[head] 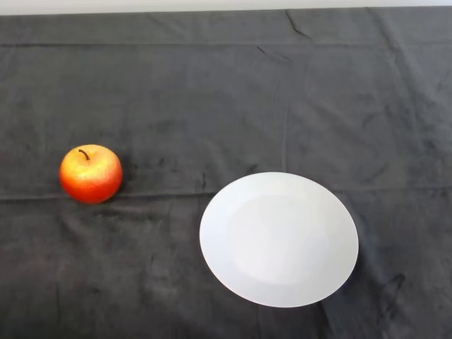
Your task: Move the apple to the plate
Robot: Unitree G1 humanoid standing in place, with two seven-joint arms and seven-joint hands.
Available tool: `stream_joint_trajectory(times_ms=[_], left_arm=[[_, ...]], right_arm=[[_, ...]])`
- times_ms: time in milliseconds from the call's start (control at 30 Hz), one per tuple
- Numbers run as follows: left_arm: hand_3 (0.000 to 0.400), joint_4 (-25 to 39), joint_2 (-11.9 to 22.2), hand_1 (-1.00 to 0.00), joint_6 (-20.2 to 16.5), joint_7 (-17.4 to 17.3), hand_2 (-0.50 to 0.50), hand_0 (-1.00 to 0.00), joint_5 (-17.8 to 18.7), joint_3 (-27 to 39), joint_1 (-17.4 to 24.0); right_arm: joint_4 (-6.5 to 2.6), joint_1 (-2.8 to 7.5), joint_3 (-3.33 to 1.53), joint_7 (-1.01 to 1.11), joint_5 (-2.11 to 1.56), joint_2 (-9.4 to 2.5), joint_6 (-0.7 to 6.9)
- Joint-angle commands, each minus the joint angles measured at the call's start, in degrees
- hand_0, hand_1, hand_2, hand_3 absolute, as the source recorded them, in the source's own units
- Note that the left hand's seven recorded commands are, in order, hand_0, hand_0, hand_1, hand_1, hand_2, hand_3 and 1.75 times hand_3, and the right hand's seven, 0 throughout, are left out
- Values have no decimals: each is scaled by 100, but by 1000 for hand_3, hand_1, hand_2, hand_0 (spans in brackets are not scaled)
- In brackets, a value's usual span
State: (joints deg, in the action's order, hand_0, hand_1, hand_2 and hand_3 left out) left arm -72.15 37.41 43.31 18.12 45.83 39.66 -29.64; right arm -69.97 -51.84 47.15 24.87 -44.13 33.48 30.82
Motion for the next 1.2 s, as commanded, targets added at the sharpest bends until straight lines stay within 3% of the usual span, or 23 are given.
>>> stream_joint_trajectory(times_ms=[33, 733, 1200], left_arm=[[0, 130, -86, 0, 143, -79, 0, 0, -208, 128, -232], [0, 148, -189, 0, 207, -116, 0, 0, -559, 92, -393], [0, 193, -495, 0, 167, -329, 0, 0, -878, -136, -646]], right_arm=[[-109, 166, 40, 29, -40, 111, -38], [-108, 166, 40, 29, -39, 110, -38], [-103, 168, 40, 28, -38, 108, -39]])
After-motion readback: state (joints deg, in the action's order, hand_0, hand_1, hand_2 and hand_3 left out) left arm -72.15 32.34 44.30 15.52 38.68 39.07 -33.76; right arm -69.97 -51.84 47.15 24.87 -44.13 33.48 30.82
